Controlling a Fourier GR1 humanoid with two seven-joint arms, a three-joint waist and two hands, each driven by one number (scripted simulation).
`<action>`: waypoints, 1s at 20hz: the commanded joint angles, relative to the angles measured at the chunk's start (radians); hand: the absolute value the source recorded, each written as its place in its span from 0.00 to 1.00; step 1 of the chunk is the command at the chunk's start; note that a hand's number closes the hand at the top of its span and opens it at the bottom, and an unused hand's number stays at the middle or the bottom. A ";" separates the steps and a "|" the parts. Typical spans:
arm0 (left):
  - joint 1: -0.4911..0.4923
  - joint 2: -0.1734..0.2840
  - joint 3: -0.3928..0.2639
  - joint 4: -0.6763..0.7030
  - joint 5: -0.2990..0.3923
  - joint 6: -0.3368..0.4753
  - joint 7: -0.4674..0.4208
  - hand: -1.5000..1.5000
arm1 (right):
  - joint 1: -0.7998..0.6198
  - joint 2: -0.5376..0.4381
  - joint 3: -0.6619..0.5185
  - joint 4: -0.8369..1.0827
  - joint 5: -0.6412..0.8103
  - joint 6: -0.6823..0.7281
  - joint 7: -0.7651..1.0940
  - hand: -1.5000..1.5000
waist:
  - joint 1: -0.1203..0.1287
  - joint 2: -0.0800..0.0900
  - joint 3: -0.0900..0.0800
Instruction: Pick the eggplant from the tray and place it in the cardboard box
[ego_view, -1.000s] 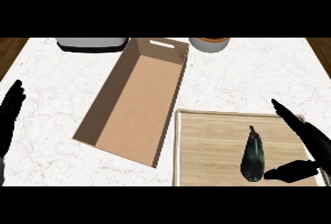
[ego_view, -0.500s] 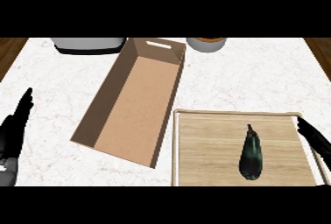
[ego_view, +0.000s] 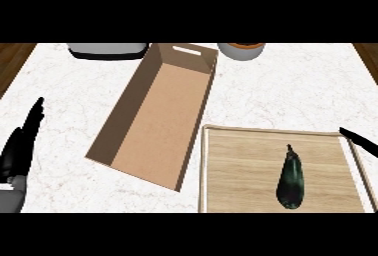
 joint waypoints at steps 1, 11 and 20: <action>0.001 0.005 -0.003 -0.039 -0.007 -0.012 0.038 0.50 | -0.117 -0.025 0.071 -0.021 0.030 0.126 0.165 0.00 | 0.016 0.000 0.001; -0.021 -0.006 0.031 -0.029 -0.020 -0.033 0.038 0.50 | -0.375 0.153 0.182 0.115 0.067 0.392 0.432 0.00 | 0.007 0.000 0.001; 0.037 -0.074 0.072 -0.023 -0.071 -0.048 -0.003 0.50 | -0.340 0.299 0.111 0.163 0.299 0.434 0.368 0.00 | -0.009 -0.003 0.001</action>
